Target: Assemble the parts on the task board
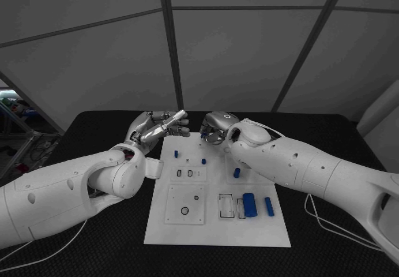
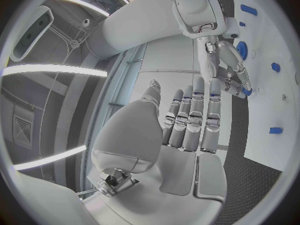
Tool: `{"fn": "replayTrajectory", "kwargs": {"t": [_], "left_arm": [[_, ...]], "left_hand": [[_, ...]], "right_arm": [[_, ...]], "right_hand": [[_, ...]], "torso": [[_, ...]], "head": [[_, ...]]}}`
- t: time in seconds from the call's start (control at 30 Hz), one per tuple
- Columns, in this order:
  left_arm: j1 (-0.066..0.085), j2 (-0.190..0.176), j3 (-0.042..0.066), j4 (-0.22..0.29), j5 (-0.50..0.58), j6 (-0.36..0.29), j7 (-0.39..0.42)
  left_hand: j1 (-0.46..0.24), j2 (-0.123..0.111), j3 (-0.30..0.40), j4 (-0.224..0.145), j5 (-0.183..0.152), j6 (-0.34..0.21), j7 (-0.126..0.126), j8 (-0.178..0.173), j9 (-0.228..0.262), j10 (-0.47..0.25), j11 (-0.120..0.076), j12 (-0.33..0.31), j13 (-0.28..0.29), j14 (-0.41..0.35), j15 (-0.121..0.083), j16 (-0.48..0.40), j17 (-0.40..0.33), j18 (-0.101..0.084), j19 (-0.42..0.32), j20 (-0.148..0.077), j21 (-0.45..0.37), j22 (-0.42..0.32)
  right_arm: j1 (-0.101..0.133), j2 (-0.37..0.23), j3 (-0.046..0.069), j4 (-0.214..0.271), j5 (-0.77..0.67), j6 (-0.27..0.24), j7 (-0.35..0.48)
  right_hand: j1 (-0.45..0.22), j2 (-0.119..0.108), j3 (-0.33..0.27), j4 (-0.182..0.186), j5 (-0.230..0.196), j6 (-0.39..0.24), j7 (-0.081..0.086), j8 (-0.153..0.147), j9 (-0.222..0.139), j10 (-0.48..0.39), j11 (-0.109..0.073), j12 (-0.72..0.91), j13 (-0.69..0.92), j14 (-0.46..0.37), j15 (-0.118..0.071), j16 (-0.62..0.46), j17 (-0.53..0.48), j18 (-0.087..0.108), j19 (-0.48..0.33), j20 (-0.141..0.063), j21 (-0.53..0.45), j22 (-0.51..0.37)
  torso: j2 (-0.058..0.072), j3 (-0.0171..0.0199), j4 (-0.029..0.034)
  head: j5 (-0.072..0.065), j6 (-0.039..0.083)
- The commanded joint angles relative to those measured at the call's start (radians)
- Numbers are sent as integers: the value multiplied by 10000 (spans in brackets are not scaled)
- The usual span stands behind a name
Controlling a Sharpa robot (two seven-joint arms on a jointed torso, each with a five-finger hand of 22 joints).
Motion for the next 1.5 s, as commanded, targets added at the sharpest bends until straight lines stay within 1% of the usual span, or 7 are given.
{"fn": "replayTrajectory", "kwargs": {"t": [0.03, 0.53, 0.8, 0.97, 1.13, 1.33, 1.5], "left_arm": [[28, 20, 13, 3, -58, 78, 39], [52, 51, 13, -11, -58, 84, 35], [60, 43, 13, -23, -58, 86, 22], [62, 33, 13, -40, -58, 92, 16], [62, 1, 13, -89, -58, 102, 12], [62, -33, 12, -155, -58, 110, 16], [62, -49, 10, -200, -58, 121, 5]], "left_hand": [[-41, 40, -73, -9, -13, -34, 60, -58, -12, -60, 10, -40, -4, -50, 24, -40, 11, 499, -10, 48, 54, -13], [-32, 48, -75, -23, -13, -38, 62, -64, -10, -72, 13, -44, -4, -53, 28, -58, 18, 499, -18, 52, 55, -14], [-32, 48, -75, -23, -13, -38, 62, -64, -10, -72, 13, -44, -4, -53, 28, -58, 18, 499, -18, 52, 55, -14], [-32, 48, -75, -23, -13, -38, 62, -64, -10, -72, 13, -44, -4, -53, 28, -58, 18, 499, -18, 52, 55, -14], [-32, 48, -75, -23, -13, -38, 62, -64, -10, -72, 13, -44, -4, -53, 28, -58, 18, 499, -18, 52, 55, -14], [-32, 48, -75, -23, -13, -38, 62, -64, -10, -72, 13, -44, -4, -53, 28, -58, 18, 499, -18, 52, 55, -14], [-32, 53, -79, -29, -13, -42, 63, -67, -10, -82, 16, -47, -4, -56, 31, -72, 23, 498, -25, 55, 56, -15]], "right_arm": [[-9, 54, -12, -48, 2, -7, 88], [-9, 141, -15, -176, -3, 754, 153], [-9, 88, -17, -148, -10, 466, 134], [-10, -70, -17, 58, -11, 169, 106], [-11, -685, -13, 817, 65, -303, 34], [-9, -1895, 4, 2165, 631, -732, -53], [8, -2839, 230, 2981, 1482, -654, -180]], "right_hand": [[3, -133, 72, -20, 19, -78, 24, -60, -18, -125, 12, -37, -35, 413, 14, 25, -15, -24, -100, -1, 1, -27], [-196, -426, 115, 36, -119, -608, 171, -114, -104, -1137, 254, -42, -231, 366, 218, -4, -140, 40, -392, 186, -106, -325], [-122, -578, -165, -32, -227, -1382, 275, -116, -166, -2238, 423, -8, -233, 204, 378, -319, -743, 197, -966, 313, -592, -1166], [-75, -586, -319, -56, -255, -1541, 256, -118, -160, -2449, 440, 12, -236, 176, 392, -395, -895, 227, -1079, 329, -706, -1353], [-65, -600, -368, -64, -257, -1560, 260, -112, -155, -2488, 440, 30, -240, 157, 389, -441, -983, 235, -1112, 335, -742, -1418], [-38, -566, -579, -32, -224, -1652, 179, -81, -135, -2333, 387, 239, -205, 126, 354, -528, -1137, 237, -1074, 327, -746, -1417], [-135, -395, -510, 137, -85, -1030, 220, 152, -12, -1004, 198, 878, -52, 214, 205, -392, -903, 172, -778, 232, -500, -1042]], "torso": [[-3, -2, -5], [-6, 1, -14], [-6, 1, -13], [-15, 15, -39], [-39, 31, -98], [-126, 71, -216], [-194, 88, -289]], "head": [[1, -5], [24, -52], [25, -51], [38, -51], [57, -41], [138, -20], [145, 17]]}}
